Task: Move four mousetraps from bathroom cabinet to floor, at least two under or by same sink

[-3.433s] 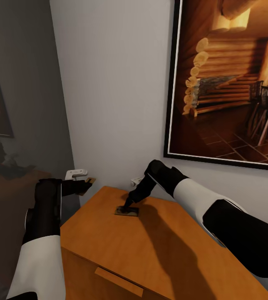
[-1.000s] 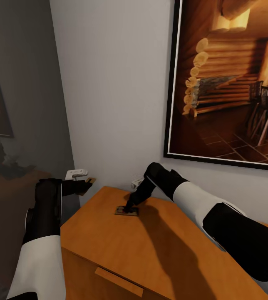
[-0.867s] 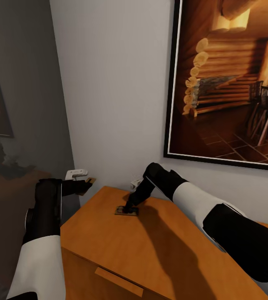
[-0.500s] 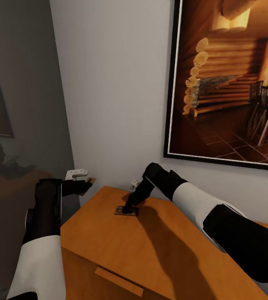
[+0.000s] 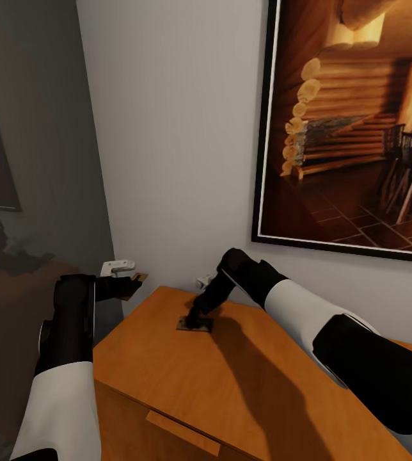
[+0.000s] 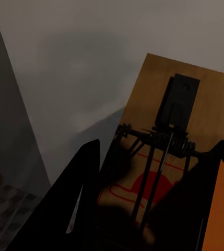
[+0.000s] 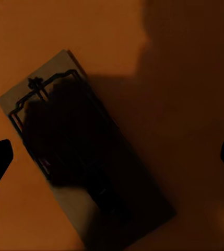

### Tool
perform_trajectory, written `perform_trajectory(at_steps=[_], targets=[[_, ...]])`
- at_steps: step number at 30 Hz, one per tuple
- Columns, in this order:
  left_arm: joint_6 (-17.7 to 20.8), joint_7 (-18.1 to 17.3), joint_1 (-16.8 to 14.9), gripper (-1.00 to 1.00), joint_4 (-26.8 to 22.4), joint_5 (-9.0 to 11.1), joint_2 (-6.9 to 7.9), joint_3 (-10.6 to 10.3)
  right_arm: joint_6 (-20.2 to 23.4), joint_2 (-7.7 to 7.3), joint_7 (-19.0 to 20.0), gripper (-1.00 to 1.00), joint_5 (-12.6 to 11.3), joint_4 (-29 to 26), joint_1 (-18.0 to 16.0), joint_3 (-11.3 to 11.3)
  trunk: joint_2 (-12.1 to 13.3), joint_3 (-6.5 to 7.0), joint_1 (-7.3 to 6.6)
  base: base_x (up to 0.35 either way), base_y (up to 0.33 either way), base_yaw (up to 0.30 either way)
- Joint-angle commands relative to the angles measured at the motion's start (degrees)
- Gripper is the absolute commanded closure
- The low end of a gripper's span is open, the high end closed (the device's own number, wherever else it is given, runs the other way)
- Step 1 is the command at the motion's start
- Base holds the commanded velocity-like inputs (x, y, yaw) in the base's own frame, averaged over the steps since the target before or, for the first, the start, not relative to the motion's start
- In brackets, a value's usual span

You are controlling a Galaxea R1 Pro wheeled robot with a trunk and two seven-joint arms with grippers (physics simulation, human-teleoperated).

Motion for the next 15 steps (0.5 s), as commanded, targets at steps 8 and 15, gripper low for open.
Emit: perform_trajectory(at_steps=[8, 15], targets=[[0.1, -0.6, -0.1, 1.0, -0.1, -0.3, 0.01, 0.1, 0.8, 0.0, -0.3, -1.0, -0.6, -3.8, -0.1, 0.3, 0.0, -0.07, 0.0, 0.0, 0.0, 0.0], [0.1, -0.6, -0.1, 1.0, -0.1, -0.2, 0.1, 0.2, 0.7, 0.0, -1.0, -1.0, -0.7, -4.1, 0.0, 0.3, 0.0, -0.07, 0.0, 0.0, 0.0, 0.0]])
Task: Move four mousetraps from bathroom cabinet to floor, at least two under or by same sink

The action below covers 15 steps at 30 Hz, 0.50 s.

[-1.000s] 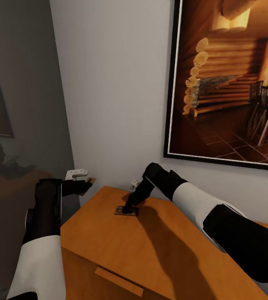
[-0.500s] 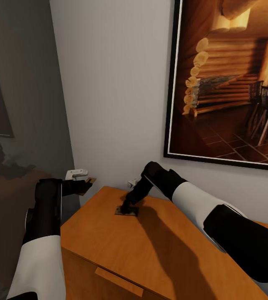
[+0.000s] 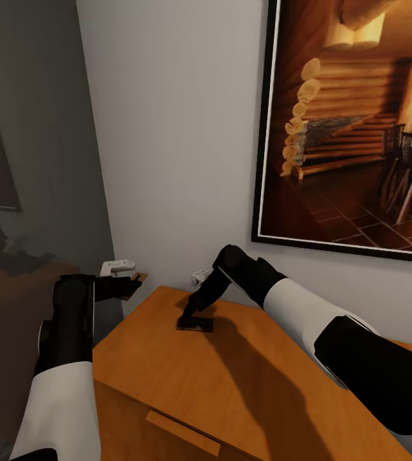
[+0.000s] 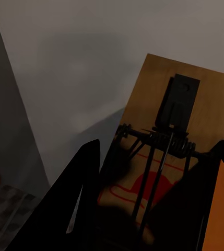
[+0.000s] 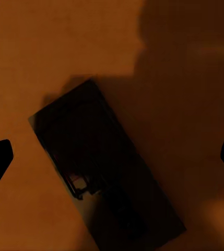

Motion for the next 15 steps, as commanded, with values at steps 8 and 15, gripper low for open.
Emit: perform_trajectory(at_steps=[8, 15], targets=[[0.1, -0.6, -0.1, 1.0, -0.1, -0.6, -0.07, 0.1, -0.1, 0.0, -3.0, -1.0, -0.6, 0.4, 1.9, 0.2, 0.0, -0.07, 0.0, 0.0, 0.0, 0.0], [0.1, -0.6, -0.1, 1.0, -0.1, -0.7, -0.12, 0.1, -2.7, 0.0, -6.0, -1.0, -0.6, 6.3, 3.1, 0.2, 0.0, -0.07, 0.0, 0.0, 0.0, 0.0]])
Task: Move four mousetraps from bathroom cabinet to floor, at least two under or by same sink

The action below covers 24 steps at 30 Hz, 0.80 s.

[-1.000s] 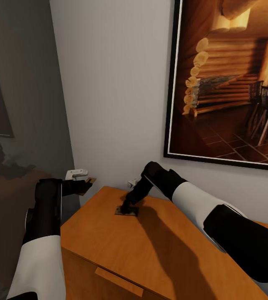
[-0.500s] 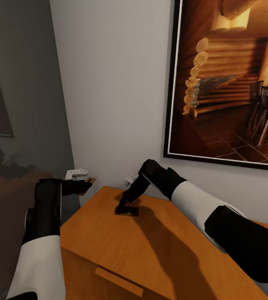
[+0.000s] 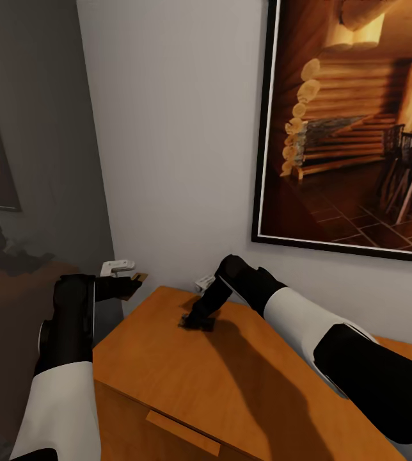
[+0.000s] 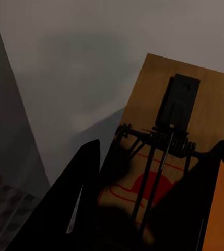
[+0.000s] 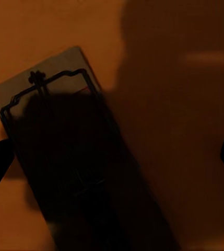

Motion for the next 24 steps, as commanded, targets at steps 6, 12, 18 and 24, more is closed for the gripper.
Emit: perform_trajectory(at_steps=[6, 12, 18, 24], targets=[[0.1, -0.6, -0.1, 1.0, -0.1, -0.7, -0.06, 0.1, -1.3, 0.0, -0.5, -1.0, 0.2, 5.6, 1.1, 0.4, 0.0, -0.09, 0.01, 0.0, 0.0, 0.0], [0.1, -0.6, -0.1, 1.0, -0.1, -0.7, -0.06, 0.2, -1.6, 0.0, -0.5, -1.0, 0.2, 5.3, 1.9, 0.6, 0.0, -0.09, 0.01, 0.0, 0.0, 0.0], [0.1, -0.7, -0.1, 1.0, -0.1, -0.7, -0.14, 0.1, -1.8, 0.0, -0.5, -1.0, 0.2, 5.1, 3.7, 0.6, 0.0, -0.09, 0.01, 0.0, 0.0, 0.0], [0.1, -0.7, -0.1, 1.0, -0.1, -0.7, -0.14, 0.1, -1.9, 0.0, -0.5, 1.0, 0.3, 5.2, 4.0, 0.6, 0.0, -0.09, 0.01, 0.0, 0.0, 0.0]])
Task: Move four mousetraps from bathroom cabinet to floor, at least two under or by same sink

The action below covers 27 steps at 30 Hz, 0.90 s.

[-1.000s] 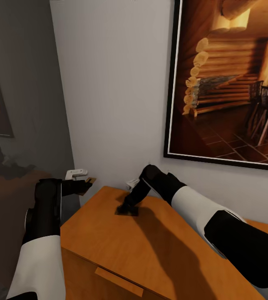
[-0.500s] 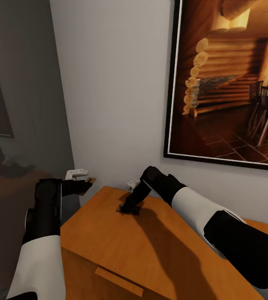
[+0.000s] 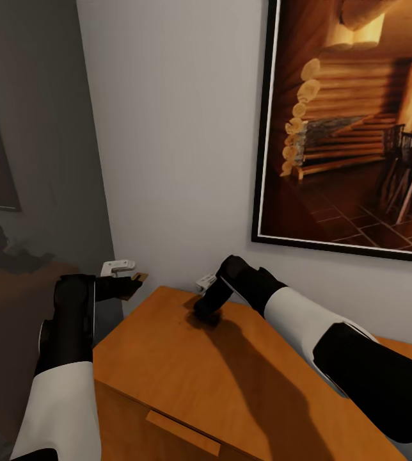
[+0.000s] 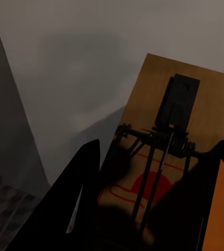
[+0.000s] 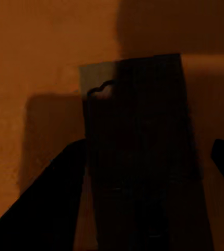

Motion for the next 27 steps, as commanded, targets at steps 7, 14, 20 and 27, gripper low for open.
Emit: perform_trajectory(at_steps=[7, 14, 20, 27], targets=[[0.1, -0.6, -0.1, 1.0, -0.1, -0.6, -0.04, 0.1, -0.1, 0.0, -0.1, 1.0, -0.3, 3.8, 4.8, 0.5, 0.0, -0.08, 0.0, 0.0, 0.0, 0.0], [0.1, -0.6, -0.1, 1.0, -0.1, -0.6, -0.05, 0.1, -0.2, 0.0, -0.1, 1.0, -0.2, 3.8, 4.8, 0.5, 0.0, -0.08, 0.0, 0.0, 0.0, 0.0], [0.1, -0.6, -0.1, 1.0, -0.1, -0.6, -0.05, 0.1, 0.7, 0.0, -0.1, 1.0, -0.1, 3.7, 4.8, 0.2, 0.0, -0.08, 0.0, 0.0, 0.0, 0.0], [0.1, -0.6, -0.1, 1.0, -0.1, -0.8, 0.02, 0.1, 7.1, 0.0, -1.5, 1.0, 0.0, -6.9, 4.8, -5.7, 0.0, -0.08, 0.0, 0.0, 0.0, 0.0]])
